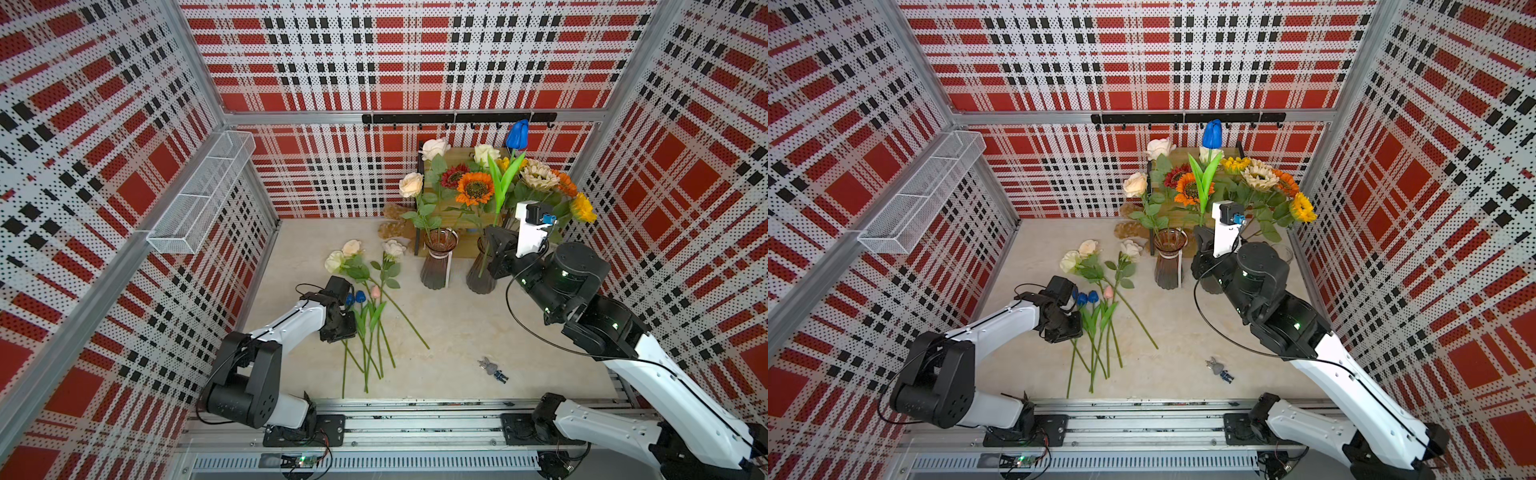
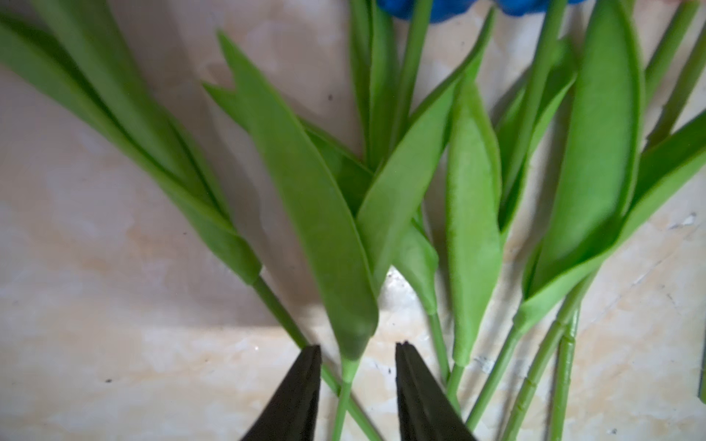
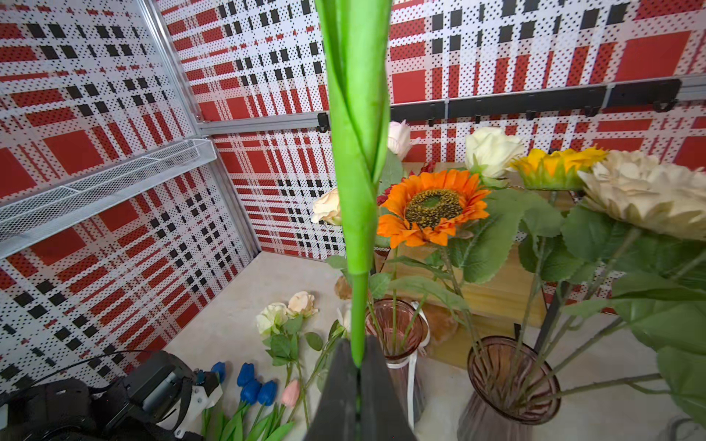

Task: Arrange the flowers in different vases according to their variety
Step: Pick up the flower at the center of the board.

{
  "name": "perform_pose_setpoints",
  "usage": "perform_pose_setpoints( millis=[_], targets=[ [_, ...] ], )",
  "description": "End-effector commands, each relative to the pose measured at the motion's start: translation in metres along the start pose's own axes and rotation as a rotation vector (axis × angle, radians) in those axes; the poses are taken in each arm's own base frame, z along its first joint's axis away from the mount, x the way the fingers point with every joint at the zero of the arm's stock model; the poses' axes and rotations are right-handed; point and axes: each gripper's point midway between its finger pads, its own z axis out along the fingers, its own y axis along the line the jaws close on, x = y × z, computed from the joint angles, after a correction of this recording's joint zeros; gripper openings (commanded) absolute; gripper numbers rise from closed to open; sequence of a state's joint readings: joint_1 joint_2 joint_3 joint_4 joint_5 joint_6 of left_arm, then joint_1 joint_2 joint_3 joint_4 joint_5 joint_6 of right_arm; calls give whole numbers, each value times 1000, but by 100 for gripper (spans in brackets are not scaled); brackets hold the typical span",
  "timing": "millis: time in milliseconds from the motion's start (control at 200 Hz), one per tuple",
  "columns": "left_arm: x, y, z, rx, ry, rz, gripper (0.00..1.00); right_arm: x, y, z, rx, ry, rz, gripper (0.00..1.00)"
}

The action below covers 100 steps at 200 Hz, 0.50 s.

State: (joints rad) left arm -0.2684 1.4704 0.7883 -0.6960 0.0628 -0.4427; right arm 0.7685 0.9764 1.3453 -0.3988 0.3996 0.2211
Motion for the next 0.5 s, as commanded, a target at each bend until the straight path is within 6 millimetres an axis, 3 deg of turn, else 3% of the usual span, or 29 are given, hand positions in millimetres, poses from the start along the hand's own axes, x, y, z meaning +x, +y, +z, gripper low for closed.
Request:
perform_pose_setpoints(
  millis=[0, 346, 496],
  targets=[
    [-12, -7, 2, 10, -23, 20, 38, -8, -20, -15, 76, -26, -17, 0],
    [-14, -12, 12, -6, 1, 38, 21, -19, -53, -45, 197, -66, -37, 0],
    [-19, -17, 2, -20, -25, 60, 16, -18, -86, -62, 369, -92, -49, 0]
  ],
)
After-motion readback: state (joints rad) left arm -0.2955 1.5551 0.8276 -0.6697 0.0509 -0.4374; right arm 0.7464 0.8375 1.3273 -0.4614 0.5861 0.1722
